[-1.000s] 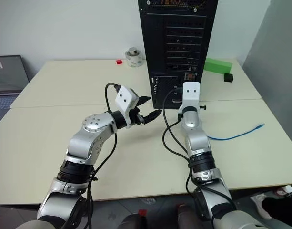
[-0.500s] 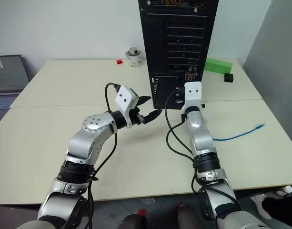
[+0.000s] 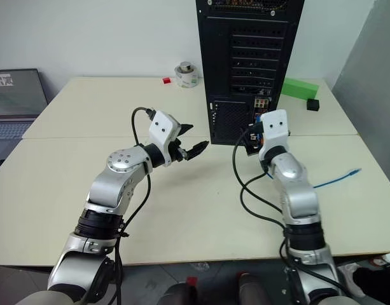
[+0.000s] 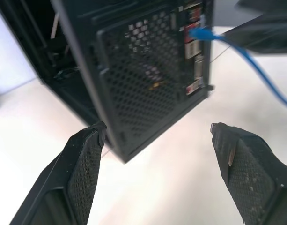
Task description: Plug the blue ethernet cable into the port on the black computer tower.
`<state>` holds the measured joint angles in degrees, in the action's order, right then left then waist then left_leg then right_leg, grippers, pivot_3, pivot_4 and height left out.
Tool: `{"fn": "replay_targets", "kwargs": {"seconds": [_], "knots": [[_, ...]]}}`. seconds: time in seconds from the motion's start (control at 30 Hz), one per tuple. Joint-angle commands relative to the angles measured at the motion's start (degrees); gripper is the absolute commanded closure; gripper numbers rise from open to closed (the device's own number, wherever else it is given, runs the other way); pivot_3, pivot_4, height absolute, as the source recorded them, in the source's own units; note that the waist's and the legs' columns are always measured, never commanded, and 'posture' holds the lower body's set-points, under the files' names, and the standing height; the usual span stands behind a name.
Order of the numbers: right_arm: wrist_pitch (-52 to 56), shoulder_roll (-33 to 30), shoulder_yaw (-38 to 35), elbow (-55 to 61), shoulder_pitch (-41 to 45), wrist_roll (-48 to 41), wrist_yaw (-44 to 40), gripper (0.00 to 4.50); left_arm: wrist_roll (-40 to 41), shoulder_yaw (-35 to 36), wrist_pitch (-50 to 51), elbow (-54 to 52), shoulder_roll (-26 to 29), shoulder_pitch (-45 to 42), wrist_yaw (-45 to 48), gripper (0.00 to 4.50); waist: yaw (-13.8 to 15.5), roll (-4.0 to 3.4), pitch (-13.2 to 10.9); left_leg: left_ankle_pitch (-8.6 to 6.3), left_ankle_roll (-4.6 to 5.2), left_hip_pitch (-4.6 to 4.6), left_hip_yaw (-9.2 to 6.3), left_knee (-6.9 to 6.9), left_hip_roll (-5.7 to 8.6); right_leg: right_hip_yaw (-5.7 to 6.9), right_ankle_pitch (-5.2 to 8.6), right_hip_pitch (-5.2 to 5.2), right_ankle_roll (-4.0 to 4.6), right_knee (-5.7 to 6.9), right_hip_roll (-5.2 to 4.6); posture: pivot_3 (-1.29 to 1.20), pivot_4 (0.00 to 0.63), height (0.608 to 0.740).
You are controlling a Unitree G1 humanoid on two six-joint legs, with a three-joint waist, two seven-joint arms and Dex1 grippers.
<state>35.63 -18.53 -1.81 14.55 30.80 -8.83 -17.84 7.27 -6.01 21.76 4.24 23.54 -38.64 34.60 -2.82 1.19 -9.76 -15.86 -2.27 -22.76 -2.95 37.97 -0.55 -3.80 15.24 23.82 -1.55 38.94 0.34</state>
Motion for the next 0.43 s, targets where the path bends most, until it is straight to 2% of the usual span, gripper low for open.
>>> {"fn": "replay_targets", "kwargs": {"seconds": [0.03,0.23,0.43], "knots": [[3.6,-5.5,-4.1,7.4,-1.0,-6.4,-7.3,0.06,0.1,1.3,-1.4,-0.1,0.4,-2.0,0.5,0.67,0.1,0.0,0.0,0.0,0.0,0.0,0.0,0.0,0.0,0.01,0.0,0.0,0.0,0.0,0.0,0.0,0.15,0.74],[6.3,-15.8,-11.4,8.0,-2.9,-11.7,-14.1,0.06,1.8,3.5,0.0,1.7,1.7,-3.9,2.6,0.67,0.1,0.01,0.0,0.0,0.01,0.01,0.03,0.02,0.0,0.04,0.0,-0.03,0.0,0.0,0.03,0.0,0.15,0.74],[7.0,-18.8,-11.7,8.1,-4.4,-13.1,-15.2,0.06,3.9,4.6,1.9,0.6,1.8,-3.4,3.7,0.67,0.0,0.02,0.0,0.0,0.01,0.04,0.05,0.01,-0.03,0.02,0.01,-0.05,-0.01,0.0,0.06,0.0,0.15,0.74]]}}
